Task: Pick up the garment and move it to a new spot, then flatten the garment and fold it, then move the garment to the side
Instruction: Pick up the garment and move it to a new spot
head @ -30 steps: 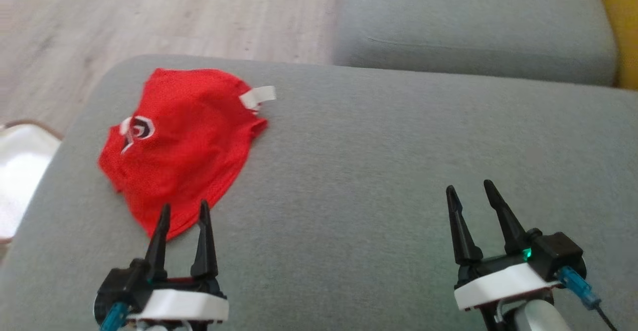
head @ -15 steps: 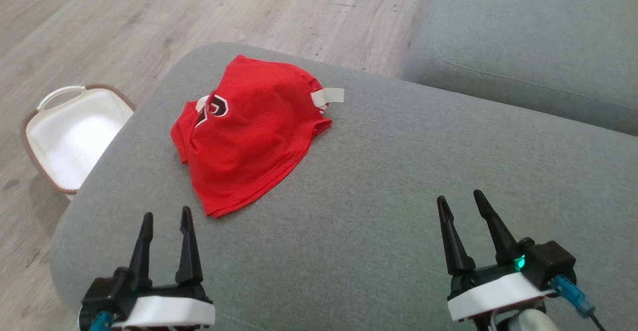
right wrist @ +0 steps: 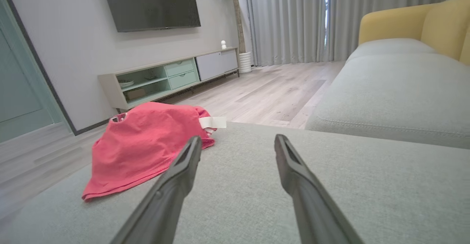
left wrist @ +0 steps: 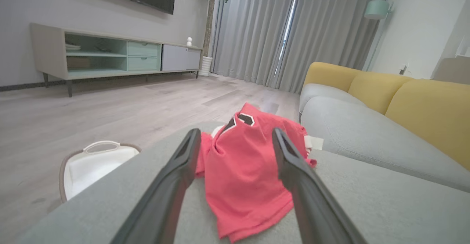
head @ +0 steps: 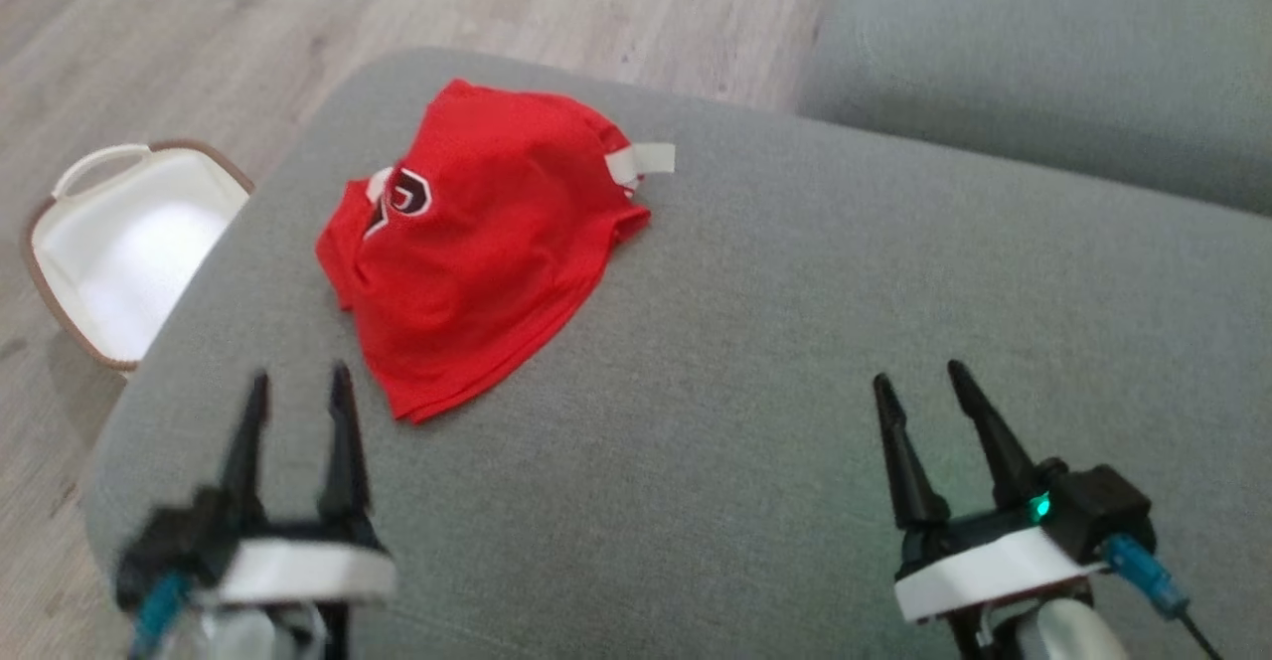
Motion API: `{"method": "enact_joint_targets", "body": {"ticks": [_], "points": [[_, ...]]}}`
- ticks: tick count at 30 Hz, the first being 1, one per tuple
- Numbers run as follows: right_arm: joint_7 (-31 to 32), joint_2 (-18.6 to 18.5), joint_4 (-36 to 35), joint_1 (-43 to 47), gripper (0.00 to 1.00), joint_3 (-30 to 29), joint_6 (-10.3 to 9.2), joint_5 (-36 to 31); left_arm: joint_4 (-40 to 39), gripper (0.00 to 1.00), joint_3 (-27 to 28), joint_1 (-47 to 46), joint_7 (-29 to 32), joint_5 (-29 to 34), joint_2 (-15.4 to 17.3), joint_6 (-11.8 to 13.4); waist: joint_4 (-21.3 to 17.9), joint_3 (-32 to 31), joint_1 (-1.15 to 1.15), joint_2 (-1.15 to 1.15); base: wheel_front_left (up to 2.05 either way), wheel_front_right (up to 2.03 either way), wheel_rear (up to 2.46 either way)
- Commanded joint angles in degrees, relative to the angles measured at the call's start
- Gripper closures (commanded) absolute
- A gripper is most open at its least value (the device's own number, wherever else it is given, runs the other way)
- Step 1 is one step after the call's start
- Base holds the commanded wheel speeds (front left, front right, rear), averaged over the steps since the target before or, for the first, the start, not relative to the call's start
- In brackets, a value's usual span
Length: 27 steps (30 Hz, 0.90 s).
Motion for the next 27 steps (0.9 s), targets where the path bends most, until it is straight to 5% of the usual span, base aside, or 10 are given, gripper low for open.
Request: {"method": "enact_joint_targets", "body": {"ticks": [1, 6, 14, 20, 27], "points": [[-0.61, -0.41, -2.22, -3.61, 0.00, 0.28, 0.43, -0.61, -1.21, 0.00, 2.75, -7.53, -0.54, 0.58, 3.01, -0.56, -1.62, 2.77, 0.00, 0.00, 0.00, 0.00, 0.00], [-0.61, -0.41, -3.04, -7.01, 0.00, -0.06, 0.43, -2.81, 2.82, 0.00, 2.38, -19.41, 2.39, 0.41, 10.26, -1.55, -4.24, 8.36, 0.00, 0.00, 0.00, 0.00, 0.00], [-0.61, -0.41, -5.38, -11.28, 0.00, -1.17, 0.43, -5.97, 14.81, 0.00, -4.08, -39.35, 20.19, -3.59, 19.29, -2.01, -8.02, 16.15, 0.00, 0.00, 0.00, 0.00, 0.00], [-0.61, -0.41, -6.61, -13.42, 0.00, -1.79, 0.43, -6.70, 24.16, 0.00, -12.31, -47.20, 30.31, -10.14, 23.64, -2.03, -10.70, 19.65, 0.00, 0.00, 0.00, 0.00, 0.00], [-0.61, -0.41, -6.97, -13.79, 0.00, -2.24, 0.43, -7.14, 31.34, 0.00, -17.58, -50.27, 32.15, -12.99, 26.32, -2.03, -12.34, 21.10, 0.00, 0.00, 0.00, 0.00, 0.00]]}}
